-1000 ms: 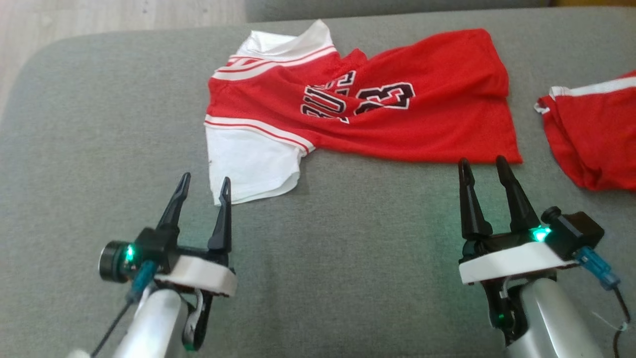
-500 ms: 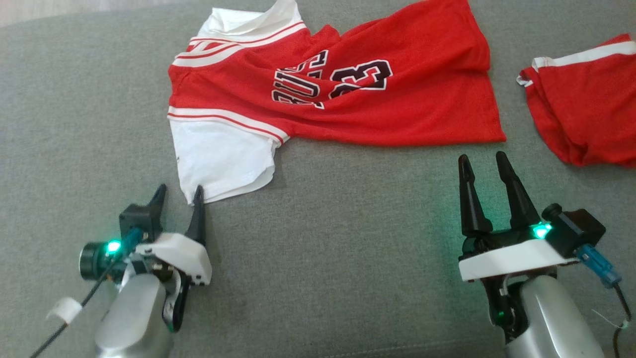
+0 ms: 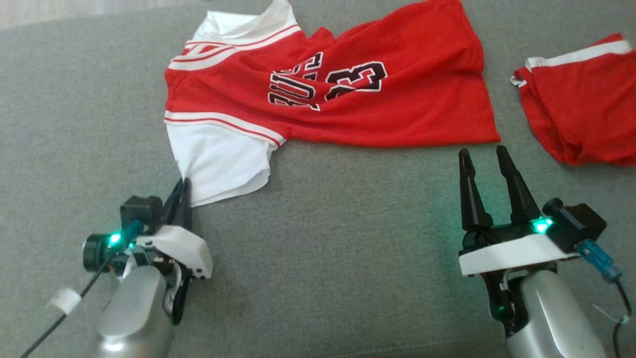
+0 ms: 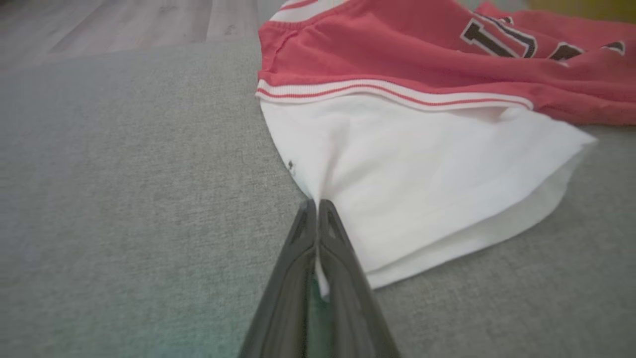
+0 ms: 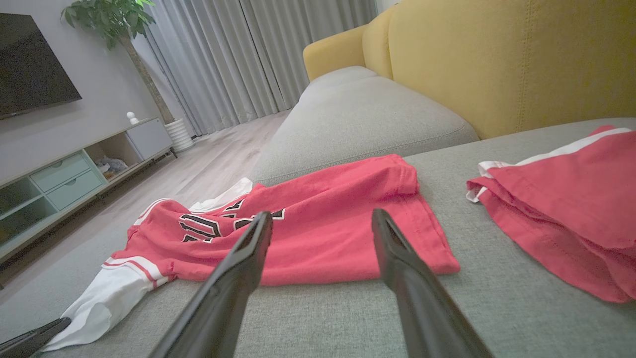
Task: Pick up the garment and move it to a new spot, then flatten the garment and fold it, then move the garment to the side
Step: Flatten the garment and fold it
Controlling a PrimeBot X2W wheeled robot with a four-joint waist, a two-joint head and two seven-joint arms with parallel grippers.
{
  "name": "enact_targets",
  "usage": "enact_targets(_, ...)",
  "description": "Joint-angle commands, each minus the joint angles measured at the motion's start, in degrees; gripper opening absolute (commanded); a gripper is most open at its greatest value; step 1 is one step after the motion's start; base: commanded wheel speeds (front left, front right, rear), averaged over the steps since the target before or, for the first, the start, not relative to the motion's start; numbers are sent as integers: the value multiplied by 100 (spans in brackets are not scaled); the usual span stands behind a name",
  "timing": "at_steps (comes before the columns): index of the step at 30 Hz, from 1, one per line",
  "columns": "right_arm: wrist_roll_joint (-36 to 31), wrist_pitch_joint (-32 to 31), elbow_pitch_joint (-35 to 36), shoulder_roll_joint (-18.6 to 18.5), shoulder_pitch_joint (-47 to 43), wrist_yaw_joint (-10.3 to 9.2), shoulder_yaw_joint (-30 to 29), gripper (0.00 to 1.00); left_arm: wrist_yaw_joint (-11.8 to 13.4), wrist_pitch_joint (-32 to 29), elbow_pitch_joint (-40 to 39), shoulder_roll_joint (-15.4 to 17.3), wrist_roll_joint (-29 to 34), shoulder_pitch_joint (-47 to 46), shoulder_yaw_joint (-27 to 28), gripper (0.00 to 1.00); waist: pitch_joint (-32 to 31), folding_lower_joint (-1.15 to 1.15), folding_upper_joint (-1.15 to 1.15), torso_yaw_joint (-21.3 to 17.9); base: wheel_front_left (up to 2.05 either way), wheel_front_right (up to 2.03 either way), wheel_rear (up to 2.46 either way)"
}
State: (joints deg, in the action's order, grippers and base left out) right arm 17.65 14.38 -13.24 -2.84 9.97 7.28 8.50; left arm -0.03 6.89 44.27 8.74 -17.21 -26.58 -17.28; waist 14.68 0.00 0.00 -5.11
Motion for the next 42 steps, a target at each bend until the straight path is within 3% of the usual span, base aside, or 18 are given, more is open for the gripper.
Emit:
enact_targets(1,-30,60,121,-4,93,21,65,100,-8,179,-88,107,-71,36,108,0,-93,0,0,45,0,0,0)
enact_targets(7,-245,-51,-40,-4,113,21,-259,100,22,701,-681,23,-121,160,197,0,-306,0,0,196,0,0,0)
enact_targets(18,-761,-584,-451,-4,385,21,-1143,100,127,806,-2246,-105,14,623,173,0,-345,0,0,538,0,0,0)
enact_targets(30,-1449,-1373,-1781,-4,1423,21,-2124,100,98,747,-2482,-139,39,728,-62,0,-254,0,0,765,0,0,0)
enact_targets(42,-2367,-1432,-3361,-4,2239,21,-2975,100,91,757,-2629,-196,15,603,-179,0,-36,0,0,1002,0,0,0)
